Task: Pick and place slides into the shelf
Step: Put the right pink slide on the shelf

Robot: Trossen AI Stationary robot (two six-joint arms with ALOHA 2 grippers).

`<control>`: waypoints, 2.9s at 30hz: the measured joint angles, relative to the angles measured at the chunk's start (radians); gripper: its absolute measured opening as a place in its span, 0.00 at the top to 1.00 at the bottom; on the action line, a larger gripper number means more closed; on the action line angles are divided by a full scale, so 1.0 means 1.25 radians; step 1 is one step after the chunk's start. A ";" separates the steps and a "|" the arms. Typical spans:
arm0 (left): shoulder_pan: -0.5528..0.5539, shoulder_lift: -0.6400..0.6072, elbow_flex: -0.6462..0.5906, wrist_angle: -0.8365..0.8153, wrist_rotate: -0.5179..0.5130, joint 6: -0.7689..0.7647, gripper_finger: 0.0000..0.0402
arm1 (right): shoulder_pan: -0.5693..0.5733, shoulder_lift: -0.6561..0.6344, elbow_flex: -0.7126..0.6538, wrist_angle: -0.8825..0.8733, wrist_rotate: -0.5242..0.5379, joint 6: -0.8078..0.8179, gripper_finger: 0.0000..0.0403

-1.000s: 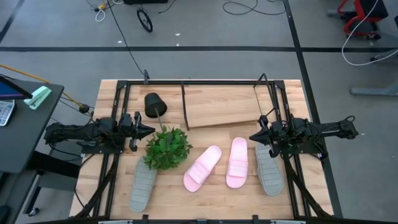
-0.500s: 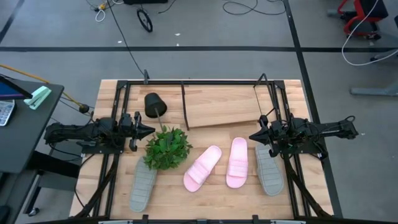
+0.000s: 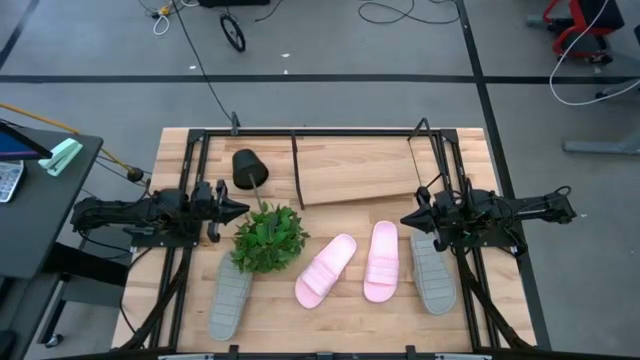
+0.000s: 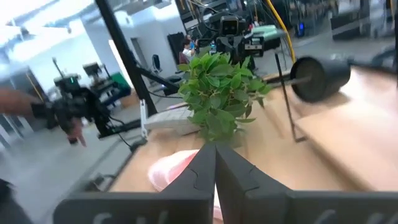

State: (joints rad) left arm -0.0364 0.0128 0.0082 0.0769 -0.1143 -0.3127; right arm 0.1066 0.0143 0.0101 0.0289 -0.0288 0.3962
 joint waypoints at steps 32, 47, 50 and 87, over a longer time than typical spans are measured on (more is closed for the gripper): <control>0.000 0.000 0.448 -0.510 0.025 -0.024 0.96 | 0.000 0.000 0.399 -0.431 0.025 0.048 0.97; 0.000 0.231 0.607 -0.519 0.023 -0.072 0.96 | 0.000 0.214 0.707 -0.718 -0.123 0.013 0.97; 0.000 0.322 0.647 -0.518 0.023 -0.070 0.94 | 0.000 0.288 0.741 -0.716 -0.147 -0.007 0.97; 0.000 0.654 0.905 -0.518 0.023 -0.017 0.91 | 0.000 0.815 0.832 -0.731 -0.298 0.067 0.89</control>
State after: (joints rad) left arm -0.0360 0.8307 1.1400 -0.5712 -0.0854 -0.3336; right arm 0.1070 1.0332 1.0500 -0.8849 -0.4015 0.4804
